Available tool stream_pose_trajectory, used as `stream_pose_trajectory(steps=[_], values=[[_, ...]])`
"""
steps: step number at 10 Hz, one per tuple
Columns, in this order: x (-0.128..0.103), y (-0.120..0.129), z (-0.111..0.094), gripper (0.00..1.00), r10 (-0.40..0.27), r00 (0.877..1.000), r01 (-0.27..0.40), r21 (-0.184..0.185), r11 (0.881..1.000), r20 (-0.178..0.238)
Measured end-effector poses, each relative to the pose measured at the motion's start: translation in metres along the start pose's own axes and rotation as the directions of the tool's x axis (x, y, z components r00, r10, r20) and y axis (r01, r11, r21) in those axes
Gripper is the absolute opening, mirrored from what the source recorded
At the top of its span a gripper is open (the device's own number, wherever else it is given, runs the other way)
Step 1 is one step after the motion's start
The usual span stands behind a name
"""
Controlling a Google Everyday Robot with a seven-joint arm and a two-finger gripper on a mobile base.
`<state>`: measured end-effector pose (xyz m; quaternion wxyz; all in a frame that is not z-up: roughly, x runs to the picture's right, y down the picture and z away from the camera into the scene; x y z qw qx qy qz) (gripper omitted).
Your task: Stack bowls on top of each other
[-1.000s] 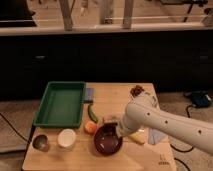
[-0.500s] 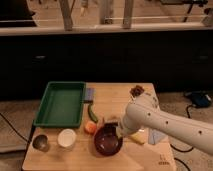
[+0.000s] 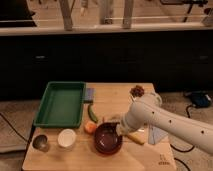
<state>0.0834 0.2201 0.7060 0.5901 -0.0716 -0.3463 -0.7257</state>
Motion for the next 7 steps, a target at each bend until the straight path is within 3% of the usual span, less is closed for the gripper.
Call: stream_pose_trajectory(steps=[4, 7], values=[[0.006, 0.011, 0.008, 0.43, 0.053, 0.999, -0.053, 0.066, 0.996, 0.004], [0.008, 0.015, 0.011, 0.73, 0.079, 0.997, -0.08, 0.079, 0.994, 0.014]])
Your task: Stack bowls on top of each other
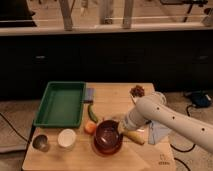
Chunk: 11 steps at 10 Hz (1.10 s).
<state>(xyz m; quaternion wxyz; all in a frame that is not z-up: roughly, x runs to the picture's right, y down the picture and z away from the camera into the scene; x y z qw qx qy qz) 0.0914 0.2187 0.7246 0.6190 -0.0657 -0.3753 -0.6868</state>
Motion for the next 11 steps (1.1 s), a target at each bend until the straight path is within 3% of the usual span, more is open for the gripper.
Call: stream_pose_trajectory(steps=[2, 6, 11], values=[[0.0009, 0.0004, 0.0013, 0.8, 0.01, 1.0, -0.01, 0.012, 1.0, 0.003], [0.0013, 0.0007, 0.0026, 0.8, 0.013, 1.0, -0.014, 0.045, 0.999, 0.009], [0.0009, -0.0012, 0.0032, 0.8, 0.009, 1.0, -0.01, 0.048, 0.999, 0.008]])
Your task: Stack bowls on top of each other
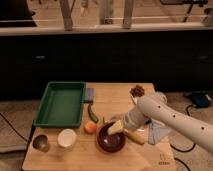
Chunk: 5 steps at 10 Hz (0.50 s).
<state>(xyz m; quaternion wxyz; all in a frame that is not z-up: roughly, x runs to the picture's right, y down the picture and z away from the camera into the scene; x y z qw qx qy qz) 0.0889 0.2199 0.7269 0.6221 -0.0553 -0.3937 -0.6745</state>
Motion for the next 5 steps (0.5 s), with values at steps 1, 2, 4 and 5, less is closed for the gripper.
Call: stream_pose_trajectory(steps=[1, 2, 4, 5], values=[[-0.0002, 0.0002, -0.0005, 0.8, 0.001, 1.0, -0.001, 0.002, 1.0, -0.004], [0.0001, -0.0001, -0.0011, 0.8, 0.0, 1.0, 0.0, 0.003, 1.0, -0.007], [0.0009, -0.0005, -0.0022, 0.8, -0.002, 1.0, 0.002, 0.003, 1.0, -0.01], [0.0021, -0.0012, -0.0036, 0.8, -0.008, 1.0, 0.008, 0.001, 1.0, -0.013]])
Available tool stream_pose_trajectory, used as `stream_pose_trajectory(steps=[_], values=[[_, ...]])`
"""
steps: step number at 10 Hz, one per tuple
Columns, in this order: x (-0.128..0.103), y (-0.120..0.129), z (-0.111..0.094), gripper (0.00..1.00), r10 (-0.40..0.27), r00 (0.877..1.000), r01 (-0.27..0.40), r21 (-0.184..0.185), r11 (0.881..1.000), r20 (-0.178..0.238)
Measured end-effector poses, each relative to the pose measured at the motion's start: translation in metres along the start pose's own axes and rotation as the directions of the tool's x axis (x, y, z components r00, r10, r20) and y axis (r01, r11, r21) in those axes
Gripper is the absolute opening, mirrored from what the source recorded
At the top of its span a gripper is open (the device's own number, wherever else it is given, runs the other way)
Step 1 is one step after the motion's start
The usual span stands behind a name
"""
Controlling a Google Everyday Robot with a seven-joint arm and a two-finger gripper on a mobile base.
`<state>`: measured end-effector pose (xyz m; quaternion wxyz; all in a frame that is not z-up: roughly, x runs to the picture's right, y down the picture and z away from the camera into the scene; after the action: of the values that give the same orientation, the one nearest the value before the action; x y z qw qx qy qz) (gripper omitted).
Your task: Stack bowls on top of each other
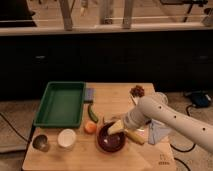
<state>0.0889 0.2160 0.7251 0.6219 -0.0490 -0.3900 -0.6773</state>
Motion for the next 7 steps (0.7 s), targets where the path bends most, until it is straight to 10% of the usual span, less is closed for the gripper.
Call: stream_pose_trajectory(steps=[7], values=[[0.0015, -0.001, -0.0018, 0.8, -0.01, 1.0, 0.01, -0.004, 1.0, -0.004]])
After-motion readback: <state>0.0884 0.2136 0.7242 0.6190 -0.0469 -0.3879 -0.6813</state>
